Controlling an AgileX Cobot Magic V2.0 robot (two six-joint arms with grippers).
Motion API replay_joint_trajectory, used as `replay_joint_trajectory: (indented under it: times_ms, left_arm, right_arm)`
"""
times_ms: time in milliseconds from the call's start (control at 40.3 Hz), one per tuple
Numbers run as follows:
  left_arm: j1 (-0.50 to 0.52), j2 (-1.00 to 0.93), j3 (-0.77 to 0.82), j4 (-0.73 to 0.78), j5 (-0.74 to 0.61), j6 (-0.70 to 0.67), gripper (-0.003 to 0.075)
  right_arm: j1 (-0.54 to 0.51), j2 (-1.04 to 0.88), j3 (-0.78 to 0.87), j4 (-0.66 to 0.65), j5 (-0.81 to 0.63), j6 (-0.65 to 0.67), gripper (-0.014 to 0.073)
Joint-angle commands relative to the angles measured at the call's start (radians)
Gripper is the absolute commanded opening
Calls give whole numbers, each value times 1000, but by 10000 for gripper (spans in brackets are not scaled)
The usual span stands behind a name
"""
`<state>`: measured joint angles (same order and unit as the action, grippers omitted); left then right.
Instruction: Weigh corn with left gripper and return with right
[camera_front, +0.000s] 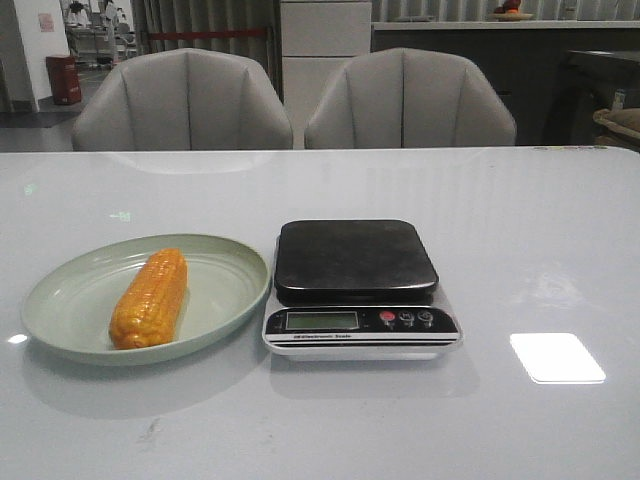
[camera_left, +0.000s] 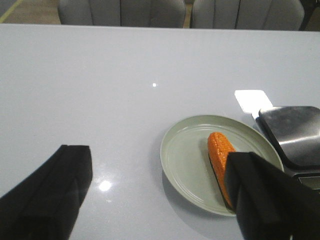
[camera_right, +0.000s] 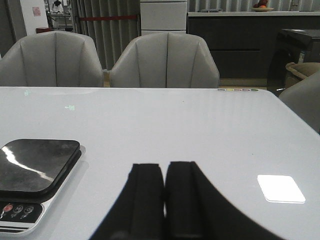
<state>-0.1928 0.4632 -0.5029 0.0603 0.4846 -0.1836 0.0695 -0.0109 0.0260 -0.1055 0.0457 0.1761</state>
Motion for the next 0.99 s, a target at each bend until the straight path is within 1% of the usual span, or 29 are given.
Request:
replay_joint_trajectory:
  times_ms: [0,124,223,472,621,720,968]
  left_arm:
    - [-32,111,-81,-7,-51,-3,603]
    - [-80,258,-123,-34,-52,-3,603]
    - [-140,384,-147,-34,-59,-3,603]
    - [-256,671,-235,-36,-92,-83,603]
    - [-316,826,-313,-36,-94,-92,603]
    - [-333,922,-361,-44,-94,-94,603]
    - [-333,1101,-442,-52,-94,-145,603]
  right_arm:
    - [-7,-19,4,-9,-82,-7,165]
    - [-7,-20,4,-9,-82,-7,165]
    - [-7,-20,4,-9,-82,-7,165]
    - [-7,-20,4,-9,-82,-7,165]
    - [-7,-20,4,-9,-82,-7,165]
    - [-7,-20,4,-9,-82,-7,165]
    - [-7,-20,4,-9,-82,-7,165]
